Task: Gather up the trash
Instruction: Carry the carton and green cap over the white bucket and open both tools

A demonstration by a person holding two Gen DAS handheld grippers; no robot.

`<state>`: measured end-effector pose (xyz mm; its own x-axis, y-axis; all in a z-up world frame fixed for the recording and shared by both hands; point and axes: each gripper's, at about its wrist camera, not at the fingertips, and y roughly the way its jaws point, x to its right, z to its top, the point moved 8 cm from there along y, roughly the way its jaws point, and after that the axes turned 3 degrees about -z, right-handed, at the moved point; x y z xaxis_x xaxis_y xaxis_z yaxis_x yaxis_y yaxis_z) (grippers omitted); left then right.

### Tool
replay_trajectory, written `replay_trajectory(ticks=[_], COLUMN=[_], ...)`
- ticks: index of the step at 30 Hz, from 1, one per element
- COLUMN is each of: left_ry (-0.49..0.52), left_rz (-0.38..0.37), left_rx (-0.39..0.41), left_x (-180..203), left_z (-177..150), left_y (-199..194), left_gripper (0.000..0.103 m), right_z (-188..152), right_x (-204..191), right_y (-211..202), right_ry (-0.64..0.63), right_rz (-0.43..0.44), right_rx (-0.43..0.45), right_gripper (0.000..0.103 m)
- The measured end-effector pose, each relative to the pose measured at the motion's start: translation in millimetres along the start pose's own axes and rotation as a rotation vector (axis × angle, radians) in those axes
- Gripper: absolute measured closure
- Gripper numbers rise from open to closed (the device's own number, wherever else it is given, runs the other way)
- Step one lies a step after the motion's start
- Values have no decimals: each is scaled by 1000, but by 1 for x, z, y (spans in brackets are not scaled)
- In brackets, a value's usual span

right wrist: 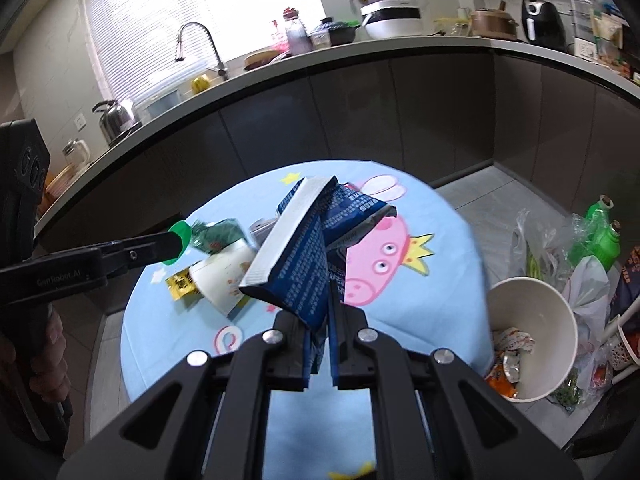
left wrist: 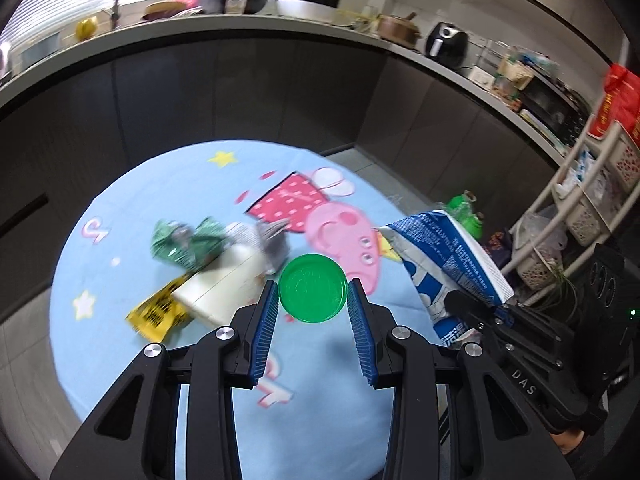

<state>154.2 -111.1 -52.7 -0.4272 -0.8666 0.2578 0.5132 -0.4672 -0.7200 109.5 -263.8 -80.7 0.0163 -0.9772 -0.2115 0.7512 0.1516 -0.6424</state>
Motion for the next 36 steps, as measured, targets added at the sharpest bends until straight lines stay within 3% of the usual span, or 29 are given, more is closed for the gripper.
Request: replay_trajectory(ticks=[10,21,36], left_ry=[143,239,311], left_rz=[-135,-256,-323], left_rx=[-32,-115,-236], left_x=[91,173,233], left_z=[24,27,11], left_y=[43,100,194], left_gripper=[69,69,69], right_z=[-1,-32,-87], right_x=[79,162,236], right_y=[-23,-34,1], right_ry=[128,281,406], right_rz=[-108,-211,-269], right_rx=[46,41,-56], right_gripper=[95,94,92])
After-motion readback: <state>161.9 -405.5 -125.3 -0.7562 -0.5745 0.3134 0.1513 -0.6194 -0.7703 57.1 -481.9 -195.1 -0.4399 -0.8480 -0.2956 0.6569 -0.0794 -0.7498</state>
